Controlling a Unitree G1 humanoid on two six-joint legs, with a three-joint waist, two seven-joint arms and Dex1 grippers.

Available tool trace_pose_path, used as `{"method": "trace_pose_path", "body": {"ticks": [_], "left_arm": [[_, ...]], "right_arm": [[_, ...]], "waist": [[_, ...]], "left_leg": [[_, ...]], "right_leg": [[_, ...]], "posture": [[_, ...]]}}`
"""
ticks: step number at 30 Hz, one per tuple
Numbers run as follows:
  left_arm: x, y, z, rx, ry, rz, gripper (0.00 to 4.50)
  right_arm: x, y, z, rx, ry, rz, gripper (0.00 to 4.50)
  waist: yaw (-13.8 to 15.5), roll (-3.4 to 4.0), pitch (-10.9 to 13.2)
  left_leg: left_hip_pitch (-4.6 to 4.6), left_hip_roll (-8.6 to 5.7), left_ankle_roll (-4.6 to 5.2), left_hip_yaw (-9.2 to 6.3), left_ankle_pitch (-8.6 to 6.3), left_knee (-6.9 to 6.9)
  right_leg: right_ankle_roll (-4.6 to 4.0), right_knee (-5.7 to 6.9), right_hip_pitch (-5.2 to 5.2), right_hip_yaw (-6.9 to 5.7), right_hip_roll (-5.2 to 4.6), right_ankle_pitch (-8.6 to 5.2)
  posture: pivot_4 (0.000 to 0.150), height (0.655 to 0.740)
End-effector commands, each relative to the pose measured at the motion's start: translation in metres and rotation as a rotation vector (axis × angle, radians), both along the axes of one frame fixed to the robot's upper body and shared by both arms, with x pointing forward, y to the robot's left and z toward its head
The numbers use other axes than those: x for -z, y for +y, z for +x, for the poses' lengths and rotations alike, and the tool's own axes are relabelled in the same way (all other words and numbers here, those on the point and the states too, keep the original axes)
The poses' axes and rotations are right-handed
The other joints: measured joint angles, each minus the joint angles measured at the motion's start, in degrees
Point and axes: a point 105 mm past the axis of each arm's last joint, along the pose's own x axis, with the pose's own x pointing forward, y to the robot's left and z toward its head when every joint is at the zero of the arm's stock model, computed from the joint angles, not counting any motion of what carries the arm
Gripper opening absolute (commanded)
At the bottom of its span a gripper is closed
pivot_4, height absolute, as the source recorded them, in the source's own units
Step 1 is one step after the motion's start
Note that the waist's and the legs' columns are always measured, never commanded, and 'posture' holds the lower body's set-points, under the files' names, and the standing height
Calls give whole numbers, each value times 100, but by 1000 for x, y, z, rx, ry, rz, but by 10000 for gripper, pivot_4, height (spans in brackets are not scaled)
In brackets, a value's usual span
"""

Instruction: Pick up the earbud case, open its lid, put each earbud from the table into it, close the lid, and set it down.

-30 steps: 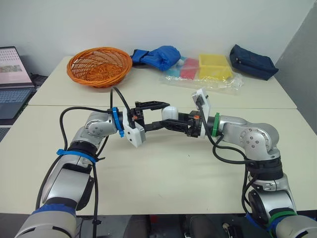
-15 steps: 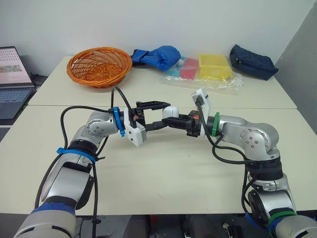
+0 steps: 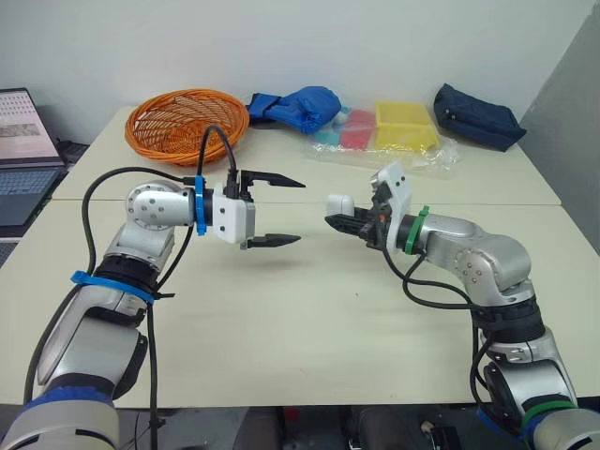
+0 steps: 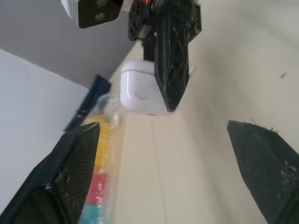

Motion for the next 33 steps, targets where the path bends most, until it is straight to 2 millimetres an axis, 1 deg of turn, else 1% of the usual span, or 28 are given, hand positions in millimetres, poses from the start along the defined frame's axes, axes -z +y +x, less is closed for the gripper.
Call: {"method": "trace_pose_path", "body": {"ticks": [1,3,6,8,11,14,21,28,33], "left_arm": [[-18,-6,2,-70,230,132,44972],[-23,-12,0,-64,277,158,44972],[-24,-16,-6,-23,319,177,39555],[-21,-14,-6,-26,333,205,33541],[-15,-15,4,-85,274,266,24244],[-13,-19,6,-88,265,295,24244],[-12,-31,13,-88,239,297,24244],[-6,-32,13,-82,245,337,24244],[-4,-32,15,-86,241,352,24244]], "right_arm": [[0,13,-1,-34,-148,-81,8811],[2,21,-4,-50,-159,-78,8811],[2,31,-11,-87,-168,-83,8811],[4,34,-16,-108,-166,-83,8811],[9,36,-17,-106,-176,-117,8811],[11,37,-17,-107,-189,-143,8811],[8,40,-18,-124,-229,-191,8811],[7,41,-19,-137,-265,-232,8811],[4,42,-20,-140,-263,-220,8811]], "waist": [[-3,0,0],[0,0,0],[6,1,0],[6,1,0],[5,1,0],[12,1,0],[16,1,0],[10,1,0],[12,1,0]], "left_leg": [[-2,0,0,-1,0,4],[-3,0,0,-3,0,8],[-1,1,0,-2,0,8],[-2,3,0,-3,0,8],[-1,4,0,-4,0,9],[-2,4,0,-5,0,11],[-15,3,0,-6,0,28],[-20,4,1,-13,-1,41],[-29,4,1,-15,-1,54]], "right_leg": [[1,0,-2,-4,4,-1],[2,2,-2,-11,7,-1],[1,1,-1,-6,7,-2],[0,2,-3,-5,7,-2],[-2,5,-6,2,8,-2],[-4,7,-5,2,8,-2],[-4,6,-6,3,6,-2],[-4,10,-6,3,7,-2],[-4,11,-6,1,7,-2]], "posture": [[1500,7400],[1500,7400],[1500,7400],[1500,7400],[1500,7400],[1500,7400],[1500,7400],[1500,7400],[1500,7400]]}}
